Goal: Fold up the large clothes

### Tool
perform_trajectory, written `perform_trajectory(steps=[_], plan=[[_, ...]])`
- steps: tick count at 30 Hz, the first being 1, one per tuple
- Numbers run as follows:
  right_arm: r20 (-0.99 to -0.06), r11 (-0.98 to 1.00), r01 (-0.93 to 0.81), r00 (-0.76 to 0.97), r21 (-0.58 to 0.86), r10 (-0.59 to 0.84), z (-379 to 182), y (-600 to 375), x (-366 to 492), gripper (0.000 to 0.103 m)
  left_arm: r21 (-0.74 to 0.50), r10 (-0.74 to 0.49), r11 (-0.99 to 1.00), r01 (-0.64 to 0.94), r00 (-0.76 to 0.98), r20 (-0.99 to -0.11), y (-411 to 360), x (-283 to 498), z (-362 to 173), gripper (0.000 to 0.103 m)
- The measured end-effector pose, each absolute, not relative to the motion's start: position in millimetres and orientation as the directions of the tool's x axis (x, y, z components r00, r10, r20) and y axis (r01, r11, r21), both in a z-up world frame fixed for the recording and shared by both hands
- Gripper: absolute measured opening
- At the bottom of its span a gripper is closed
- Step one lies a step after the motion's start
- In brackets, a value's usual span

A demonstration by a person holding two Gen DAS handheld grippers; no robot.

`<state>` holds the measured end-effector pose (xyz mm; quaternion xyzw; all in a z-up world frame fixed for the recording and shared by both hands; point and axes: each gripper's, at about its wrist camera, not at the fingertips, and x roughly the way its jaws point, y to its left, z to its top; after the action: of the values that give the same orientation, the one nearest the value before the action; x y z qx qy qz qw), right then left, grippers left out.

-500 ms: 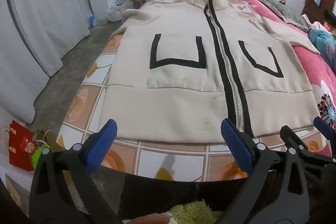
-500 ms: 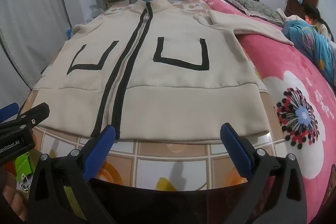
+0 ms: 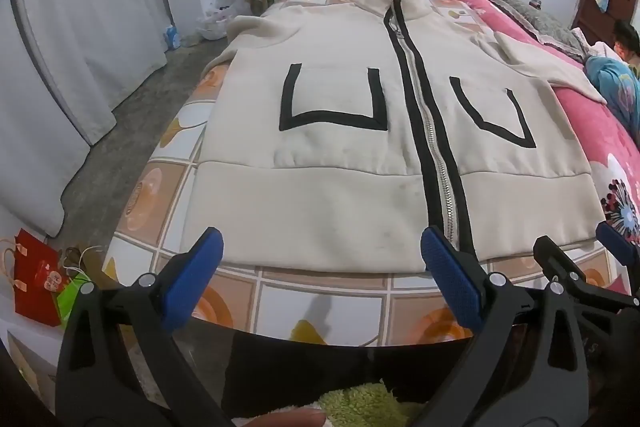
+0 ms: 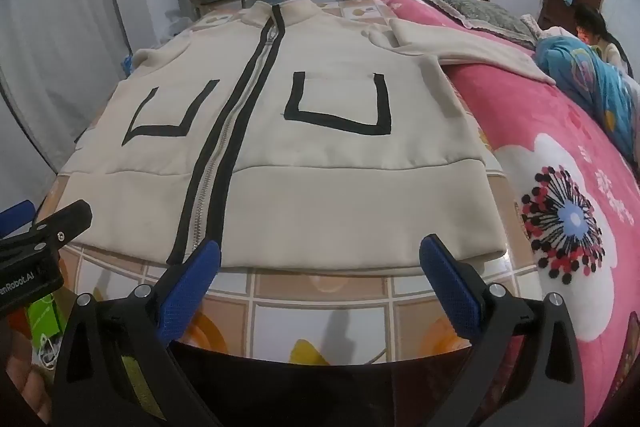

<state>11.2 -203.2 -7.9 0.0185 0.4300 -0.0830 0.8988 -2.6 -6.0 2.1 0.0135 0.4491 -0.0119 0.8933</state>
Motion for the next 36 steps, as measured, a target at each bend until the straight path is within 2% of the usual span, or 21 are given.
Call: perform_trajectory(steps=[36], plan=[[-0.769,0.984,0.169,0.621,-0.059,-0.153,-1.4,-198.3,11.2,0.098,0.0,-0.024,0.999,0.04,0.595,-0.804,-4.3,-0.6,1.8,0.096]])
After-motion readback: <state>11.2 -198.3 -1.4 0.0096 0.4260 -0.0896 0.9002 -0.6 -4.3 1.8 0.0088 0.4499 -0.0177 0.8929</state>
